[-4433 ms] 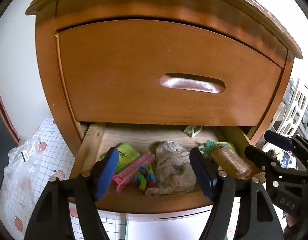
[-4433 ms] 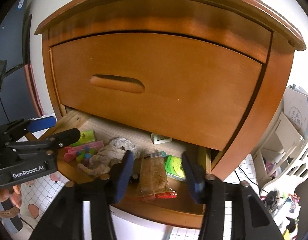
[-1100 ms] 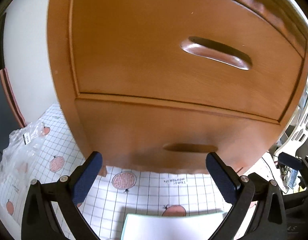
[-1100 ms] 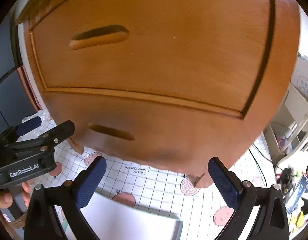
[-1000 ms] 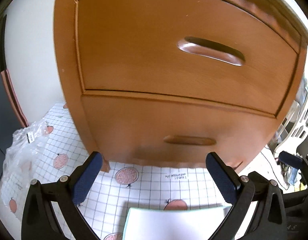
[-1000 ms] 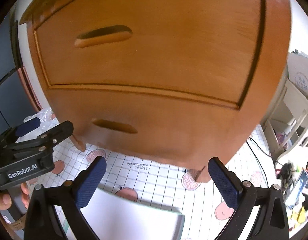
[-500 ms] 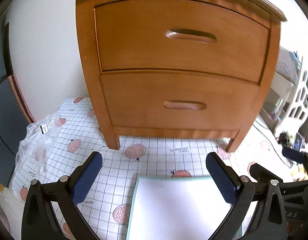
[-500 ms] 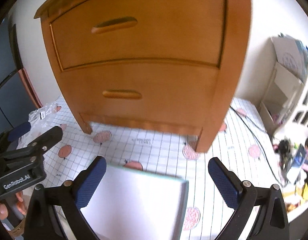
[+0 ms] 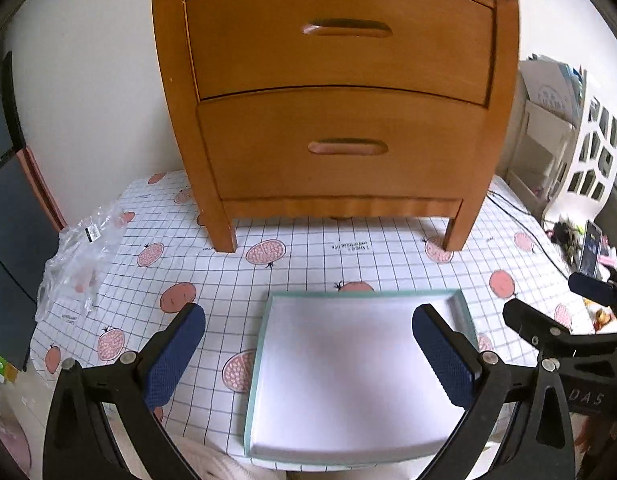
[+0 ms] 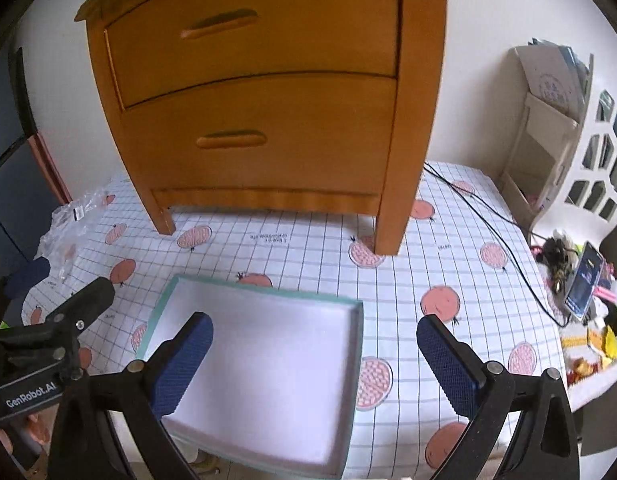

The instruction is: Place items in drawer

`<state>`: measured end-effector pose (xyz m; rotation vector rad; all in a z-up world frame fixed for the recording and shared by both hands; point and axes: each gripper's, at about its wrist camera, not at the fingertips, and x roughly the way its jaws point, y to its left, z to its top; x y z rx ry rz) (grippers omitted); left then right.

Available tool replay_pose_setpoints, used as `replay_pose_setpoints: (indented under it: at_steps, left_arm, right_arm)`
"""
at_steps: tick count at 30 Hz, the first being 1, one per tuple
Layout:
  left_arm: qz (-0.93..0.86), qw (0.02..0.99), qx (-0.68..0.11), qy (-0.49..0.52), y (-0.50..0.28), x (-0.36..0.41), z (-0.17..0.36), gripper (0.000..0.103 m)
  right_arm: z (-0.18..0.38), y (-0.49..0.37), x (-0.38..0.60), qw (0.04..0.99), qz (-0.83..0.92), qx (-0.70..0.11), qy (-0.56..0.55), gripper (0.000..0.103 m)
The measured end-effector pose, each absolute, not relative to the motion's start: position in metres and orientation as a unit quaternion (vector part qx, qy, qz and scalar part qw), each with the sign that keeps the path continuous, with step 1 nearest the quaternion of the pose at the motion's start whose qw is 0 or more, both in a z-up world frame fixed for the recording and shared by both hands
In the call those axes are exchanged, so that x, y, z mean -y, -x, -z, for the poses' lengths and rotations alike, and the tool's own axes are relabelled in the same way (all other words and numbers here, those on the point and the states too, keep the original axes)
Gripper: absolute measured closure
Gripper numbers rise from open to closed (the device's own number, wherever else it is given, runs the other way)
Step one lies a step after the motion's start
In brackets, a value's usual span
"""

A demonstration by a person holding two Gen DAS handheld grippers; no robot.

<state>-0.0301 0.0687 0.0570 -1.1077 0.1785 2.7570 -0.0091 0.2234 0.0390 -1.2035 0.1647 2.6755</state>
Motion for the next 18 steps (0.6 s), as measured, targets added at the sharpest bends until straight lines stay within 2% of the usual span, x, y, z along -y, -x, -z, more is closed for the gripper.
replay_pose_setpoints:
  at_steps: [11, 18]
  left_arm:
    - [-0.910, 0.083, -0.090, 0.396, -0.005, -0.067, -0.029, 0.000]
    - [-0.898, 0.077, -0.080, 0.426, -0.011, -0.065, -0.012, 0.000]
  right_arm:
    - [-0.015, -0.021, -0.223, 0.110, -0.896, -0.059, 0.426, 0.000]
    - [0.003, -0.036, -0.219, 0.113, -0.888, -0.059, 0.441, 0.000]
